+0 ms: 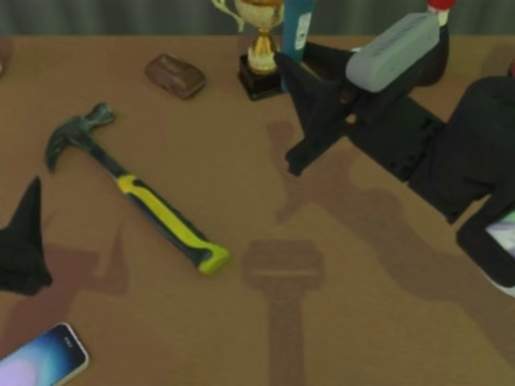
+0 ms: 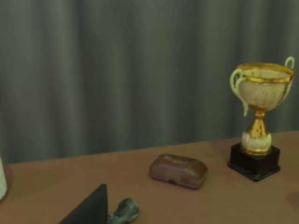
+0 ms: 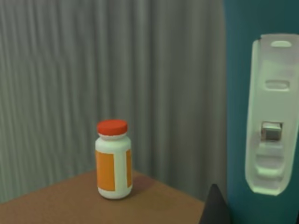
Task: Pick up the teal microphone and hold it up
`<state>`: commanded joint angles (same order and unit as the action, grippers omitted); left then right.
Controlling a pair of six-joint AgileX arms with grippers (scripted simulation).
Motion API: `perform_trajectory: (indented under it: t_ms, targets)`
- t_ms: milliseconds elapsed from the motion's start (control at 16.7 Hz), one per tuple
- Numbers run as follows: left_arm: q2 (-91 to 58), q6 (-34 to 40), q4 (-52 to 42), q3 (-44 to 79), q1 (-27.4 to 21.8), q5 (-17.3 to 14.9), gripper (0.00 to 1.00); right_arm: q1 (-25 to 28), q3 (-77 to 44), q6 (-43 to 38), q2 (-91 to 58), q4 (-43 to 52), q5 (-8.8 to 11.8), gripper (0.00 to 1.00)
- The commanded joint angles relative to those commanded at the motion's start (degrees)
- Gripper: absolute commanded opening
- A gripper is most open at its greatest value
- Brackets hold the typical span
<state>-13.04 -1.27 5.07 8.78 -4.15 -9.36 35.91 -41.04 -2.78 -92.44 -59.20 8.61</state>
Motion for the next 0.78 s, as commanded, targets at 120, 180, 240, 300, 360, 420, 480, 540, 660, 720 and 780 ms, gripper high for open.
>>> perform_trajectory:
  t_ms: [120, 180, 240, 300, 360, 420, 480, 540, 660, 720, 780]
  targets:
    - [-8.42, -0.72, 2.99, 5.09, -2.05, -5.00, 1.00, 0.00, 0.00, 0.00, 0.00, 0.00, 0.00, 0.00]
    - [-13.04, -1.11, 4.65, 7.87, -3.14, -7.68, 1.00, 0.00, 0.00, 0.00, 0.00, 0.00, 0.00, 0.00]
    - [-17.81, -1.52, 6.36, 10.75, -4.26, -10.43, 1.00, 0.00, 0.00, 0.00, 0.00, 0.00, 0.00, 0.00]
    - [-22.64, -1.94, 8.11, 13.67, -5.39, -13.20, 1.00, 0.00, 0.00, 0.00, 0.00, 0.00, 0.00, 0.00]
    - [-27.46, -2.36, 9.85, 16.57, -6.53, -15.96, 1.00, 0.00, 0.00, 0.00, 0.00, 0.00, 0.00, 0.00]
    - [-32.18, -2.79, 11.54, 19.39, -7.64, -18.65, 1.00, 0.00, 0.00, 0.00, 0.00, 0.00, 0.00, 0.00]
    - [-36.74, -3.19, 13.16, 22.08, -8.72, -21.25, 1.00, 0.00, 0.00, 0.00, 0.00, 0.00, 0.00, 0.00]
    - [-41.06, -3.57, 14.66, 24.60, -9.74, -23.71, 1.00, 0.00, 0.00, 0.00, 0.00, 0.00, 0.00, 0.00]
    - [-48.56, -4.23, 17.19, 28.88, -11.52, -27.95, 1.00, 0.00, 0.00, 0.00, 0.00, 0.00, 0.00, 0.00]
    - [-51.63, -4.49, 18.20, 30.62, -12.25, -29.71, 1.00, 0.00, 0.00, 0.00, 0.00, 0.00, 0.00, 0.00]
    - [-54.15, -4.71, 19.02, 32.06, -12.87, -31.19, 1.00, 0.00, 0.00, 0.00, 0.00, 0.00, 0.00, 0.00]
